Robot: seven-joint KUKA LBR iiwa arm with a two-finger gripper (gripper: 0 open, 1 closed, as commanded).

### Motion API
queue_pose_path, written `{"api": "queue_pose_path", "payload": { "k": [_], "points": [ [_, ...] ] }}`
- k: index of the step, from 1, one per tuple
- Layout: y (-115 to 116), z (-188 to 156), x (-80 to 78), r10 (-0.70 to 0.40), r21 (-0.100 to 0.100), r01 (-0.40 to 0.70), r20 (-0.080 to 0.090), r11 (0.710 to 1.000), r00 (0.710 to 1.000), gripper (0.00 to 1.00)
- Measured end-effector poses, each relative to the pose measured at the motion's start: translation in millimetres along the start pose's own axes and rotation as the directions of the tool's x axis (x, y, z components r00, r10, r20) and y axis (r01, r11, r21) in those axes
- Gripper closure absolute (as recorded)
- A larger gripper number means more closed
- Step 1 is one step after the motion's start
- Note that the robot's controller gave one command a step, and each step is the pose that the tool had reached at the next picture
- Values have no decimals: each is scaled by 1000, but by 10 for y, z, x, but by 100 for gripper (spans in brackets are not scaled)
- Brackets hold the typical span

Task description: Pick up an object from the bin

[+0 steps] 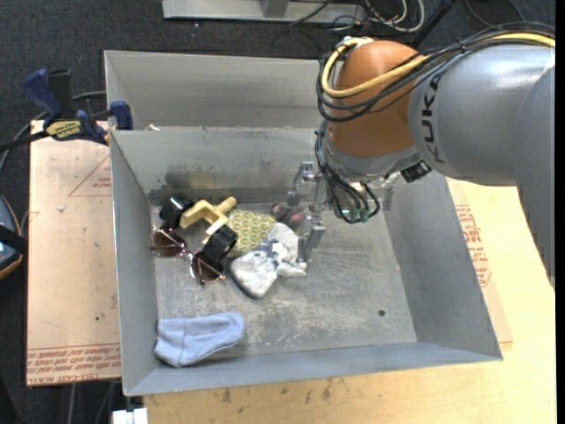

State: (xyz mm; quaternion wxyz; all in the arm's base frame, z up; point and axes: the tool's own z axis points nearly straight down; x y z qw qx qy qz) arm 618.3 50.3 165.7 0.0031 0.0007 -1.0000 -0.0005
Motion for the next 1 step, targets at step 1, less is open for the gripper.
{"api": "queue_pose_path", "payload": {
  "k": [1],
  "points": [
    [-2,-46,-18,1,0,-1,8,1000,1000,0]
  ]
}}
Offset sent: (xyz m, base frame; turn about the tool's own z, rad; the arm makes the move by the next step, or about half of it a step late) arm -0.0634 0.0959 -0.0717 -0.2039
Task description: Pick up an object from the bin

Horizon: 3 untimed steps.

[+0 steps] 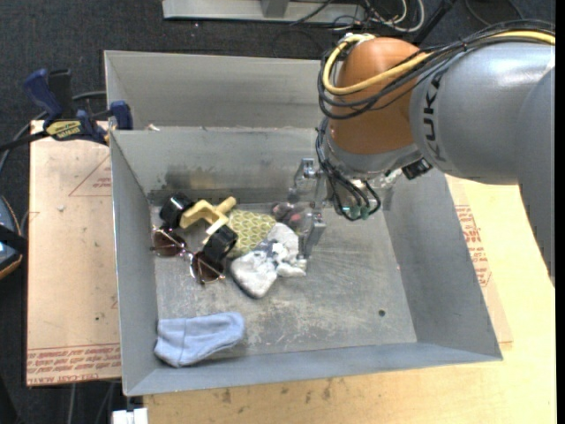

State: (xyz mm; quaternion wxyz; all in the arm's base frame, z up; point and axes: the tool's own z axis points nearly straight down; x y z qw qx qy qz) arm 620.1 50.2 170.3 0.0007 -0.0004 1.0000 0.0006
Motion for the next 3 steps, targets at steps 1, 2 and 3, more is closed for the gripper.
{"api": "queue_pose_path", "payload": {
  "k": [1,2,3],
  "points": [
    [984,751,645,-204,-2,204,2,979,979,100],
    [982,751,644,-203,-2,203,2,979,979,100],
    [1006,-1239,654,-223,0,223,-1,975,975,100]
  ]
}}
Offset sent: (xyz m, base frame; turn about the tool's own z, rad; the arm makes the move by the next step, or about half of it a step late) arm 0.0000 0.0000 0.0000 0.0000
